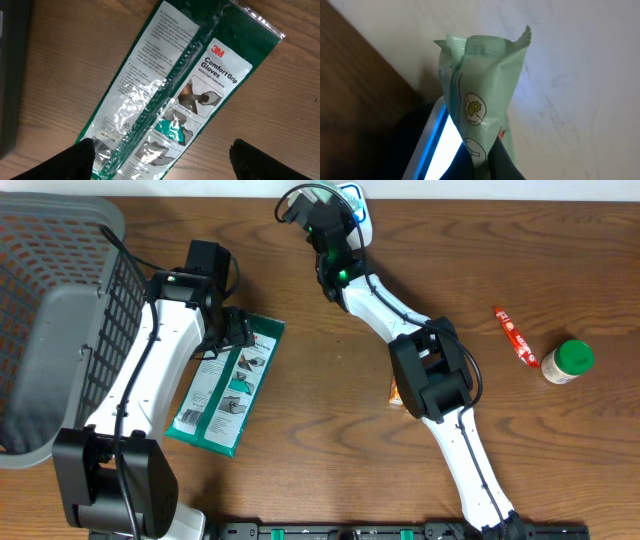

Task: Scan the item barcode
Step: 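Raise the wipes pouch and hold it under the white scanner, then carry the wipes pouch right and release it on the table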

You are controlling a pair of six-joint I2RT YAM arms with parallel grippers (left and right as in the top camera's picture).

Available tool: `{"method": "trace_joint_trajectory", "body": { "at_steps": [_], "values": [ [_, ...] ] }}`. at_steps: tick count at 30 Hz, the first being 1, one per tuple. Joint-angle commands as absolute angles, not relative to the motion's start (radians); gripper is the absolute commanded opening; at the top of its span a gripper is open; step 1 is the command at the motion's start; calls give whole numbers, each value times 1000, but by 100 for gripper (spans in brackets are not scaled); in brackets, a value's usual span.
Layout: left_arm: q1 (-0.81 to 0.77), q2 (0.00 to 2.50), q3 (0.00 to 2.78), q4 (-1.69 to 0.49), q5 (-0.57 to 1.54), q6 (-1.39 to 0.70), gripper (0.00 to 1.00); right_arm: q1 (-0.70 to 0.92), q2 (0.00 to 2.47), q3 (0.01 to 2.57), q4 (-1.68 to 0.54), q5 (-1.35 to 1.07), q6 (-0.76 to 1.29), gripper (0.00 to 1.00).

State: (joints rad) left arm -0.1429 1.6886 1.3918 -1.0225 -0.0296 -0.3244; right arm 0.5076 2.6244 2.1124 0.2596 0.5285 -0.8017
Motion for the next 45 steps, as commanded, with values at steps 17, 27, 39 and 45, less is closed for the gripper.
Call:
{"method": "trace_joint_trajectory", "body": {
  "at_steps": [17, 27, 39, 45],
  "values": [
    [-141, 1685, 1406, -1028, -38, -323, 87, 482, 2042, 2124, -732, 368, -134, 1],
    [-141, 1685, 1406, -1028, -38, -323, 87, 272, 2056, 1956, -1205, 133, -63, 1],
    [-141, 1685, 1406, -1028, -38, -323, 87, 40, 2056, 1480, -918, 168, -64, 1],
    [-141, 1685, 1406, -1028, -38, -323, 87, -68, 2056, 1361, -805, 347, -65, 1]
  ]
}}
